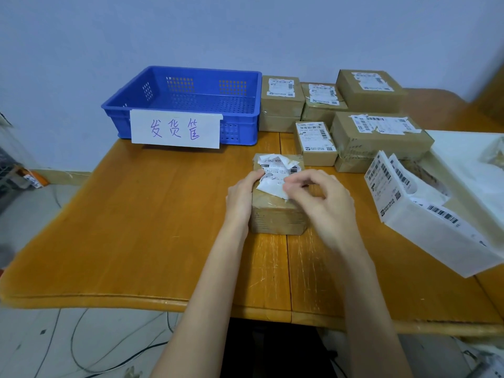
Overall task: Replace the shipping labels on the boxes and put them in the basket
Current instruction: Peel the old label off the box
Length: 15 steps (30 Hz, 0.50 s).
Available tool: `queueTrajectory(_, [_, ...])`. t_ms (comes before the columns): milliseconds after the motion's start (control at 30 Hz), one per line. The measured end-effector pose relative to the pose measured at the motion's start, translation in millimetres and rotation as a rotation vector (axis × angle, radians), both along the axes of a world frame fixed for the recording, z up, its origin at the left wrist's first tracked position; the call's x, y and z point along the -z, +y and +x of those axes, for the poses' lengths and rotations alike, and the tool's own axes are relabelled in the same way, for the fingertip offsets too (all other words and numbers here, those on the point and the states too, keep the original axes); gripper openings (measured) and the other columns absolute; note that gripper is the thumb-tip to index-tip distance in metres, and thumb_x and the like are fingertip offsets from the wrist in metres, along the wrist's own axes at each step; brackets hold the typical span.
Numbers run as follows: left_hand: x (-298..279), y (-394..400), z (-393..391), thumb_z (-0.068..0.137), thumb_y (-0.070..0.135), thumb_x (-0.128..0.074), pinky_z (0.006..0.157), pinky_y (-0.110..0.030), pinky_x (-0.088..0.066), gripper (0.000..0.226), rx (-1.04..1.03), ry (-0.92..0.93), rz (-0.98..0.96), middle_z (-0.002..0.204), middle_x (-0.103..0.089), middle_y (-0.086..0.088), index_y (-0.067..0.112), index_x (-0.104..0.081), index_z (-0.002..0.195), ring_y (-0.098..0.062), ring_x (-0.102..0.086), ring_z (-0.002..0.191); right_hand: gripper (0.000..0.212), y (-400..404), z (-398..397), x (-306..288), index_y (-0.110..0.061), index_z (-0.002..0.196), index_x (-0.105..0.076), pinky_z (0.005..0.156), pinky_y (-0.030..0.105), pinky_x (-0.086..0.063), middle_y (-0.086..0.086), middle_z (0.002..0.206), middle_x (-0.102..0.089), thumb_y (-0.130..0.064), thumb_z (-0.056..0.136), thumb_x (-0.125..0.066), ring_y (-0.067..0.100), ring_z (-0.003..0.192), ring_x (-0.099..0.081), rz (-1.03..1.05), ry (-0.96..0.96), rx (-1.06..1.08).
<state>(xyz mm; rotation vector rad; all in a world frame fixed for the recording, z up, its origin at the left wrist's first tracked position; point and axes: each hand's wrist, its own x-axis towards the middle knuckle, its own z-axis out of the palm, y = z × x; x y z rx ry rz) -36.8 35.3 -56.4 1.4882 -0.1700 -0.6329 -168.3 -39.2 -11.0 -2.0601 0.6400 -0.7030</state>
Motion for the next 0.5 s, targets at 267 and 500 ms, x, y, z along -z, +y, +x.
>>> queueTrajectory(267, [3.3,-1.0,-0.2,0.053,0.074,-0.061,0.107,-0.052,-0.043,0.058,0.001,0.004,0.006,0.116,-0.070,-0.005,0.035,-0.079,0.092,-0.030,-0.060,0.117,0.011,8.3,13.3,9.9,-0.029,0.089,-0.072,0.074,-0.006,-0.016,-0.015,0.100,-0.067,-0.039,0.086,-0.068,0.000,0.089,-0.047,-0.331,0.086,0.243])
queueTrajectory(500, [0.1,-0.2,-1.2,0.050,0.070,-0.062,0.104,-0.050,-0.047,0.057,-0.004,0.012,-0.006,0.101,-0.076,-0.004,0.028,-0.080,0.083,-0.028,-0.066,0.108,0.014,8.9,14.5,9.5,-0.029,0.092,-0.068,0.062,0.023,-0.019,-0.013,0.102,-0.067,-0.041,0.089,-0.063,0.004,0.091,-0.049,-0.359,0.112,0.264])
